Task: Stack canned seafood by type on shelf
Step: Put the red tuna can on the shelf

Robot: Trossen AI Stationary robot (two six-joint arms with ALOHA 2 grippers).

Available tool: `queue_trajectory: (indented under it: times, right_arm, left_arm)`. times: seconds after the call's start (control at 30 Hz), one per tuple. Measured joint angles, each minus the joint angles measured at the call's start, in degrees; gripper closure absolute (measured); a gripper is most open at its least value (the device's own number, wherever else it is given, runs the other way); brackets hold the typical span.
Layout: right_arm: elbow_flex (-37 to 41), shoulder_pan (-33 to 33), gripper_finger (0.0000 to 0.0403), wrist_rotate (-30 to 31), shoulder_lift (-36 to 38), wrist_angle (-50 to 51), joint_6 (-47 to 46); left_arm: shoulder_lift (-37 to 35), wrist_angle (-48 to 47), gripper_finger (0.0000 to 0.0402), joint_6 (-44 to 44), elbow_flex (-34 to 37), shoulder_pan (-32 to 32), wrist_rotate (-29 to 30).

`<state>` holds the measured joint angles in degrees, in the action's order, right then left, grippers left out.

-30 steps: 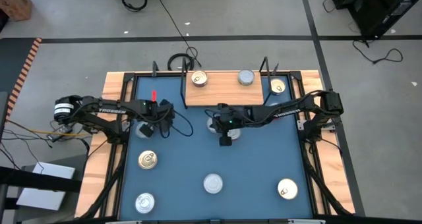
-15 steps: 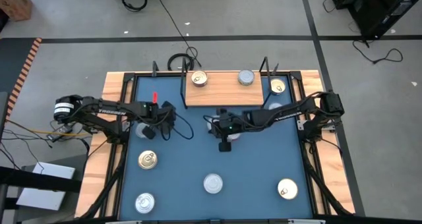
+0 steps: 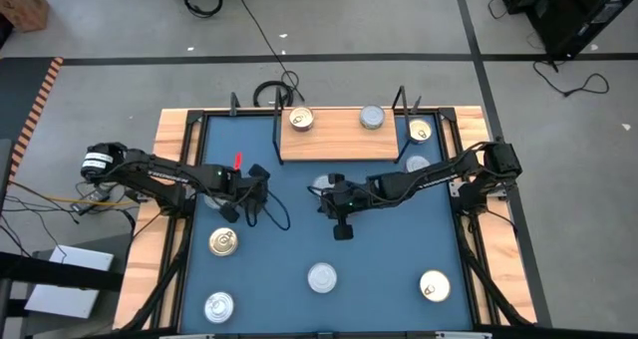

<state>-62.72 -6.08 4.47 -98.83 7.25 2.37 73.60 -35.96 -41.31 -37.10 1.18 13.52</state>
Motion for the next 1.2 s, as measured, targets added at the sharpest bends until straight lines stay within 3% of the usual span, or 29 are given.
queue_trajectory:
  times: [0.27, 0.63, 0.87, 1.2]
  right_arm:
    - [0.0, -1.64, 0.0398, 0.04, 0.0, 1.06, -2.22]
    - [0.0, -2.67, 0.0398, 0.09, 0.0, 1.89, -4.37]
    - [0.0, -3.48, 0.0398, 0.11, 0.0, 1.89, -4.37]
    - [0.0, -4.43, 0.0397, 0.11, 0.0, 1.89, -4.5]
  left_arm:
    - [1.04, 5.58, 0.0397, 4.36, 0.0, 3.8, -0.09]
    - [8.65, 16.28, 0.0397, 7.22, -1.37, 7.17, -3.49]
    - [12.13, 16.83, 0.0397, 8.73, -5.33, 8.61, -3.65]
    - [11.52, 16.72, 0.0397, 11.03, -8.79, 10.31, -3.87]
